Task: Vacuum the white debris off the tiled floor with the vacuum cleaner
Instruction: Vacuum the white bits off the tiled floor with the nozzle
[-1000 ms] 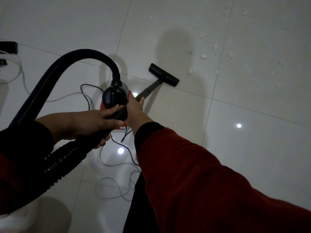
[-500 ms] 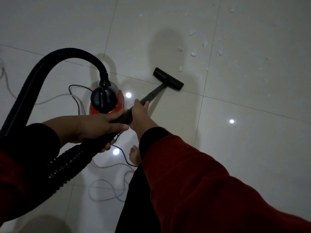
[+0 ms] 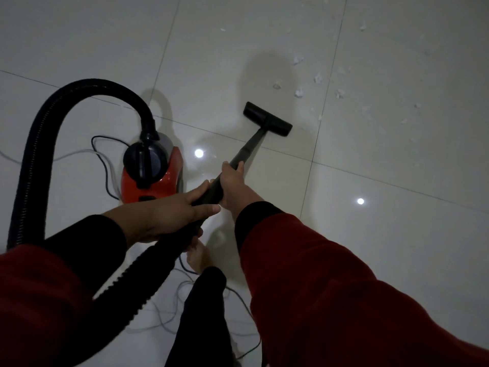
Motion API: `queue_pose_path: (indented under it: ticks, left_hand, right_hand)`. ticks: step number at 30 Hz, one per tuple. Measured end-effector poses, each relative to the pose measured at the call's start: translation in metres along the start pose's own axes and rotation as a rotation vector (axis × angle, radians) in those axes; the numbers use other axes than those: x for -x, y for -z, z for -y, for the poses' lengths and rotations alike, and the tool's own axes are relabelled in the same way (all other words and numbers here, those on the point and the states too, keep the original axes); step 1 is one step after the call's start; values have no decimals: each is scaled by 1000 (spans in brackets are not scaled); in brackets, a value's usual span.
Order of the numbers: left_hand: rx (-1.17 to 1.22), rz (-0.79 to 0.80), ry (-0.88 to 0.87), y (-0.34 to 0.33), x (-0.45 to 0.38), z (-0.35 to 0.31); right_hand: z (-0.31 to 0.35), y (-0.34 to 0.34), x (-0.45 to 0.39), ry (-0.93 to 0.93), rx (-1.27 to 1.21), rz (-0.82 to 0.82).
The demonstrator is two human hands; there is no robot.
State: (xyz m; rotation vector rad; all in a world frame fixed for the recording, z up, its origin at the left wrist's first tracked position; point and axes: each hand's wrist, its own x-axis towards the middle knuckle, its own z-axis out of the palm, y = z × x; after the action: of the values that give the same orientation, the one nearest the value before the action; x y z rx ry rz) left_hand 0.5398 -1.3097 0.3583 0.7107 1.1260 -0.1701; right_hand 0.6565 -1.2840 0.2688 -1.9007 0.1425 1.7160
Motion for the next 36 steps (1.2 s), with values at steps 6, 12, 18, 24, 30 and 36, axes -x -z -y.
queue_pose_path:
  ticks: [6,12,18,24,30,36]
  left_hand:
    - [46,-46,-38,-22,-59,-34]
    - [128,-99,-97,-43,-124,-98]
    - [211,-114,-125,-50,-171,-158]
    - [202,-125,-94,-41,-192,-200]
    - [270,-137,-68,-25,-205,-230]
    - [184,-208,-152,-7,-214,-260]
  right_hand:
    - [52,34,-46,19,103,10]
    - [132,61,-95,54,183,52]
    - [199,83,-130,49,105,150]
    - [218,89,-143,71,-153,221]
    - [268,69,-164,12,-134,181]
    - [309,52,-177,55,-172,171]
